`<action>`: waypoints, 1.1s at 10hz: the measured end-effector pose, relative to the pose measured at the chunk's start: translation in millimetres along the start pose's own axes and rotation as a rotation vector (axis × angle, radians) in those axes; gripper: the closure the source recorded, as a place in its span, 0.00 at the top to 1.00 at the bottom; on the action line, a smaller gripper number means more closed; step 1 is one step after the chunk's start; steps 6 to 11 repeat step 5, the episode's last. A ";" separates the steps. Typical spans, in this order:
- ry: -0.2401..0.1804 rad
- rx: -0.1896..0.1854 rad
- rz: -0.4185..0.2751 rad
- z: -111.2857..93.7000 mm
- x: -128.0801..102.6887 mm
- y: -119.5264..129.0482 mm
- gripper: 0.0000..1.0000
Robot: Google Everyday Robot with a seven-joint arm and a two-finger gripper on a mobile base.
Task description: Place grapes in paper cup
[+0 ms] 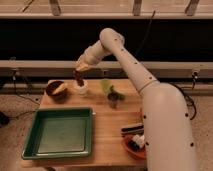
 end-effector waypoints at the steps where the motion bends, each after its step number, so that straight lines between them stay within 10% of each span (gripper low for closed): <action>1: 0.000 0.008 -0.005 1.3 1.6 -3.2 0.80; 11: 0.000 0.009 -0.005 1.5 1.6 -3.4 0.80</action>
